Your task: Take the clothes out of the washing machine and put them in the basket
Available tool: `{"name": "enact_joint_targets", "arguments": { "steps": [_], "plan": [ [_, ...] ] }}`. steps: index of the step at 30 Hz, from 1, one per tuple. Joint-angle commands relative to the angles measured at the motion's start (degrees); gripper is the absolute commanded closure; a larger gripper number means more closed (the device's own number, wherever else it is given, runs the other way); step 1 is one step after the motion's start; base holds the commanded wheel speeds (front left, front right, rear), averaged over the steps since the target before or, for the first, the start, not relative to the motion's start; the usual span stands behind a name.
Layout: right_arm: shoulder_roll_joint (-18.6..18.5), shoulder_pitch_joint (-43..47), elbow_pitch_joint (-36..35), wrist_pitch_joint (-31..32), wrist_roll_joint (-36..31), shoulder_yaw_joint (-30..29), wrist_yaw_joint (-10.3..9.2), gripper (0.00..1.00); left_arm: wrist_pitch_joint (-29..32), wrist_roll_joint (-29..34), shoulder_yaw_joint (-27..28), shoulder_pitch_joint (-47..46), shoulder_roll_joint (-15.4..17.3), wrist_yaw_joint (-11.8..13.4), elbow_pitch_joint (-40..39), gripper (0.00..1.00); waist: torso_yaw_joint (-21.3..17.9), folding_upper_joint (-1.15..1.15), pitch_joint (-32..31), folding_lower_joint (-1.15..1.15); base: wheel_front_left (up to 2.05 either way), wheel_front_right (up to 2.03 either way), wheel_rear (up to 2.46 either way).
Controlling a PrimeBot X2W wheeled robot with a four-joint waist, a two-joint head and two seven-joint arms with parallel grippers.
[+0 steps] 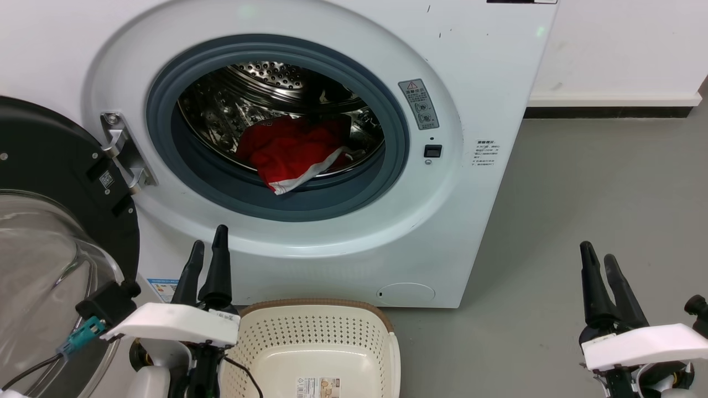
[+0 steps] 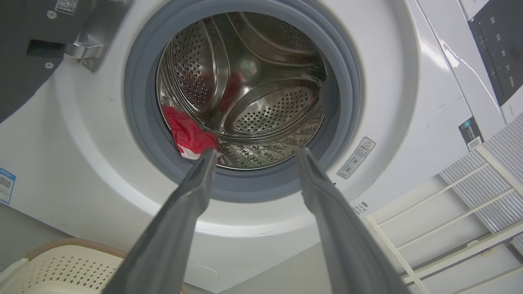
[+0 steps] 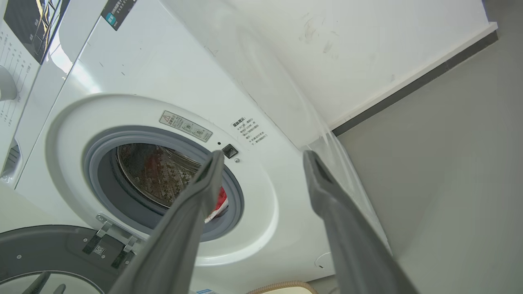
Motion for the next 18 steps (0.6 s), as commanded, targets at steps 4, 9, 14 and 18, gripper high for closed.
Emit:
{"name": "enact_joint_targets", "arguments": {
  "steps": [4, 9, 14, 18],
  "plan": [
    [-0.1, -0.1, -0.7, -1.3, -5.1, 0.1, 0.02, 0.00, -1.2, 5.2, -0.6, -1.9, 0.2, 0.2, -0.5, 0.00, 0.1, 0.00, 0.0, 0.00, 0.00, 0.00, 0.00],
    [-0.1, 0.1, -0.6, -2.1, -9.2, 0.3, 0.02, 0.00, -2.1, 9.5, -1.2, -2.1, 0.2, 0.5, -0.4, 0.00, 0.1, 0.00, 0.1, 0.00, 0.00, 0.00, 0.00],
    [-0.1, 0.3, -0.1, -3.0, -13.1, 0.5, 0.01, 0.00, -2.9, 13.6, -1.7, -2.2, 0.2, 0.8, -0.1, 0.00, 0.1, 0.00, 0.1, 0.00, 0.00, 0.00, 0.00],
    [-0.1, 0.6, 0.0, -3.6, -16.1, 0.1, 0.01, 0.00, -3.6, 16.7, -2.0, -2.3, 0.4, 1.1, 0.1, 0.00, 0.1, 0.00, 0.1, 0.00, 0.00, 0.00, 0.00]
  ]
}}
